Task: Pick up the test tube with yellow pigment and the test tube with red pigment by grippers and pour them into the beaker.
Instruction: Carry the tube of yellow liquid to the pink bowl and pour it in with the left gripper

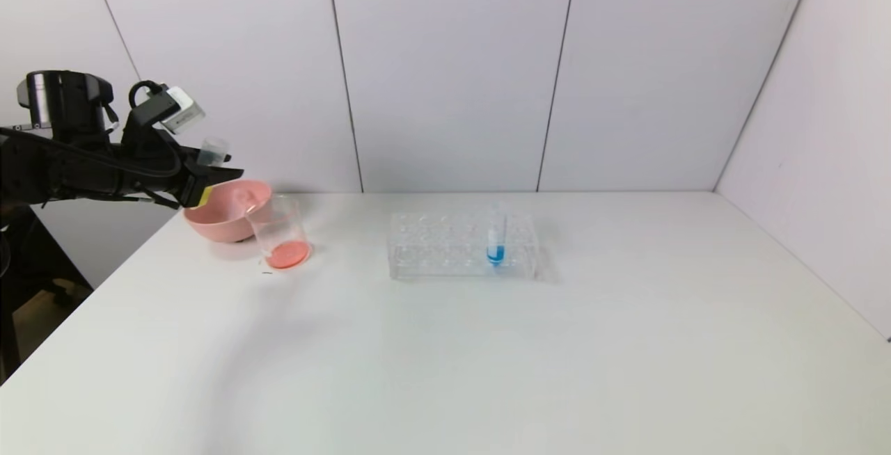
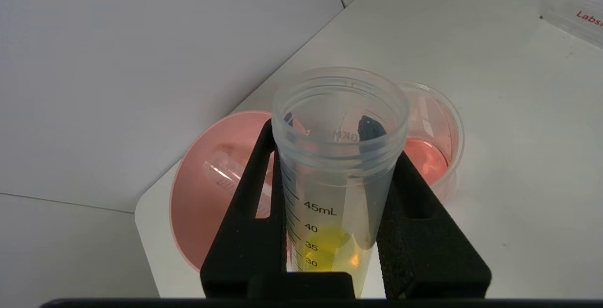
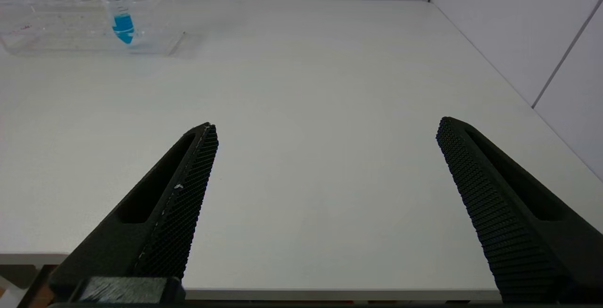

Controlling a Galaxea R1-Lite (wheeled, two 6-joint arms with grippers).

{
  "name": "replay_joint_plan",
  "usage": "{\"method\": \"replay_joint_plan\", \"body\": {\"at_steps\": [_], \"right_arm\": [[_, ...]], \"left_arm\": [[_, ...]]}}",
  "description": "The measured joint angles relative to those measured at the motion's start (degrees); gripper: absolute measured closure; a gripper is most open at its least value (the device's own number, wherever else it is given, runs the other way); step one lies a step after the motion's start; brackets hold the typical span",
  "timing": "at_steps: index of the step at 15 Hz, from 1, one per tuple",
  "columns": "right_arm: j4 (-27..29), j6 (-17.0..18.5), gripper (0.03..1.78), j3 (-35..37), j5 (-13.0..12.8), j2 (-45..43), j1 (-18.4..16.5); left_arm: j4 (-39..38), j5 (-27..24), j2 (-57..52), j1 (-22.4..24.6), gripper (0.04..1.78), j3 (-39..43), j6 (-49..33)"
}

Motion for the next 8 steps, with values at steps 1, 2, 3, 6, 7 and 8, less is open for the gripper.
{"method": "replay_joint_plan", "body": {"at_steps": [1,2,3,6,7,8], "right_arm": [[0.0,0.0,0.11,0.0,0.0,0.0,0.0],[0.0,0.0,0.11,0.0,0.0,0.0,0.0],[0.0,0.0,0.11,0.0,0.0,0.0,0.0],[0.0,0.0,0.11,0.0,0.0,0.0,0.0],[0.0,0.0,0.11,0.0,0.0,0.0,0.0],[0.0,0.0,0.11,0.0,0.0,0.0,0.0]], "left_arm": [[2.4,-0.1,0.0,0.1,1.28,-1.0,1.5],[4.6,-0.2,0.0,0.3,1.28,-1.9,3.3],[6.2,-0.1,0.0,0.4,1.28,-2.7,4.6],[8.0,-0.1,0.2,0.9,1.28,-3.8,6.7],[9.0,-0.1,0.2,1.4,1.28,-4.0,7.8],[10.4,-0.1,0.3,2.0,1.28,-4.4,9.2]]}}
